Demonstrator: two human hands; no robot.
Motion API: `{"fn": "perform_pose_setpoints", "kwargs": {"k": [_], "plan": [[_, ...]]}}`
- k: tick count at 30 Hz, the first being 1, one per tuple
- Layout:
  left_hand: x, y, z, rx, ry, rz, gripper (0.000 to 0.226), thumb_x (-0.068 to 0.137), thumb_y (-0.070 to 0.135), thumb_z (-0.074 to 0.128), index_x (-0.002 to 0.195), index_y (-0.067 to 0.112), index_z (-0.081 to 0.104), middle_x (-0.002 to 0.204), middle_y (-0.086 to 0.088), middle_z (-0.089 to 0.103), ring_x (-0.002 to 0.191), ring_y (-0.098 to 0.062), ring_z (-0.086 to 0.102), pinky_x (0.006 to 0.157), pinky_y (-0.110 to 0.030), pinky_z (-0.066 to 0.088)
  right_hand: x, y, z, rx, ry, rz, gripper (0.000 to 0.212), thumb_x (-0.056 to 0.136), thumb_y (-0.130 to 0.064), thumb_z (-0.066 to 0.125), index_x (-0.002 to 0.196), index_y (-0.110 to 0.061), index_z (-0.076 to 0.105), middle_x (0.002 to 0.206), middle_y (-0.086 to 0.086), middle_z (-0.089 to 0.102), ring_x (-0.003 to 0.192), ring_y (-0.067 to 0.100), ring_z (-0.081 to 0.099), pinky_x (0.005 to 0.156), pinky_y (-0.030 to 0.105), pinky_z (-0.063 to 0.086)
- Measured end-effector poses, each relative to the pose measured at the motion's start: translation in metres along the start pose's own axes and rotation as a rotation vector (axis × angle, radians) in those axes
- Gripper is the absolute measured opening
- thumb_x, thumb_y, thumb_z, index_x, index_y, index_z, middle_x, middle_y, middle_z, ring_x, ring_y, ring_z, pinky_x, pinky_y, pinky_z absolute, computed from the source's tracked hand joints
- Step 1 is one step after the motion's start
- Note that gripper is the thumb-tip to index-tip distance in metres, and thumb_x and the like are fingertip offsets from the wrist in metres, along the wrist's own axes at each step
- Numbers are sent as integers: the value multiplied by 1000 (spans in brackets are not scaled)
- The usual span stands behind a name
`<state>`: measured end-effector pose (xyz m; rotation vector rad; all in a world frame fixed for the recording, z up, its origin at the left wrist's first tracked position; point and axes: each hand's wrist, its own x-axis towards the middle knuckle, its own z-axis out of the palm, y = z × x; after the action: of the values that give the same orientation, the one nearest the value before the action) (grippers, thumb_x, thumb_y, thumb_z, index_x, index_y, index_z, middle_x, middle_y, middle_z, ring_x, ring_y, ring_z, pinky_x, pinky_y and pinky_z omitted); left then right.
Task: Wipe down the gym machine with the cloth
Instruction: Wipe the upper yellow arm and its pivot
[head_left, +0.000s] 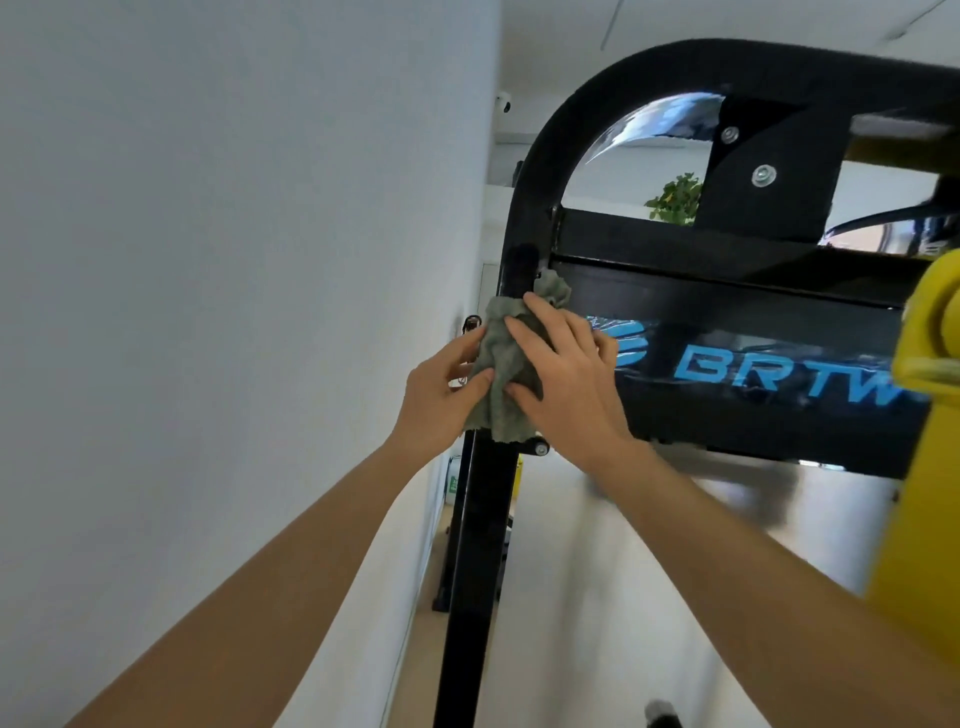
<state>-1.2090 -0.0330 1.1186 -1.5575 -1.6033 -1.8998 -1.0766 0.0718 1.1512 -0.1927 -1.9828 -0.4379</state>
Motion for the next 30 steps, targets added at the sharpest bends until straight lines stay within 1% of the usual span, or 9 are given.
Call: {"fn": "perform_pose_setpoints", "kwargs": {"k": [4,8,10,13,16,20,23,25,30], "plan": [[-25,-12,-5,-169,-85,-188,51,98,9,59,146,24,55,129,9,69,118,-5,64,101,-30,54,-43,-14,19,-26,32,25,57,83,-36,72,136,-17,60,148,7,52,130,26,48,103,40,31],[-50,-23,-2,-191,-54,-277,46,93,24,64,139,23,62,122,9,73,114,-9,67,103,-40,54,-83,-25,38,-11,121,22,42,93,-37,61,127,-13,67,132,9,65,120,28,58,101,38,35],[-64,-26,1,-211,-38,-285,43,95,19,69,137,19,63,120,6,73,112,-8,69,102,-37,55,-99,-30,45,19,150,37,37,95,-35,62,123,-11,69,128,9,67,119,26,57,101,38,36],[-81,-34,5,-218,-26,-288,45,92,17,73,136,17,63,123,2,73,115,-10,68,102,-37,55,-115,-38,51,42,151,102,35,94,-26,66,124,-8,68,131,10,64,124,24,50,102,40,35],[-94,-43,9,-201,-21,-298,45,92,16,73,135,20,63,125,5,72,116,-9,67,101,-34,55,-122,-44,53,41,177,118,36,96,-24,62,127,-7,66,132,11,64,127,26,50,104,41,33],[-109,-52,15,-243,13,-324,38,94,12,70,131,20,64,120,10,73,114,-7,68,95,-26,56,-122,-45,54,-37,169,91,44,94,-21,64,137,-12,61,127,10,64,127,24,47,102,41,32],[-117,-59,18,-265,28,-360,37,95,10,69,131,18,65,122,6,73,115,-8,68,100,-31,55,-125,-42,58,-117,165,36,37,93,-19,67,129,-12,67,121,9,66,122,25,50,101,42,33],[-125,-63,19,-269,22,-388,38,95,10,69,131,18,64,124,4,72,117,-9,67,101,-34,55,-137,-42,61,-103,155,28,34,94,-19,67,127,-10,68,119,9,67,116,26,55,98,41,37],[-150,-72,19,-336,6,-482,38,98,13,64,135,11,62,126,-2,71,115,-14,68,95,-31,57,-187,-53,72,56,85,152,40,94,-20,69,132,-8,65,120,13,66,108,27,55,87,38,46]]}}
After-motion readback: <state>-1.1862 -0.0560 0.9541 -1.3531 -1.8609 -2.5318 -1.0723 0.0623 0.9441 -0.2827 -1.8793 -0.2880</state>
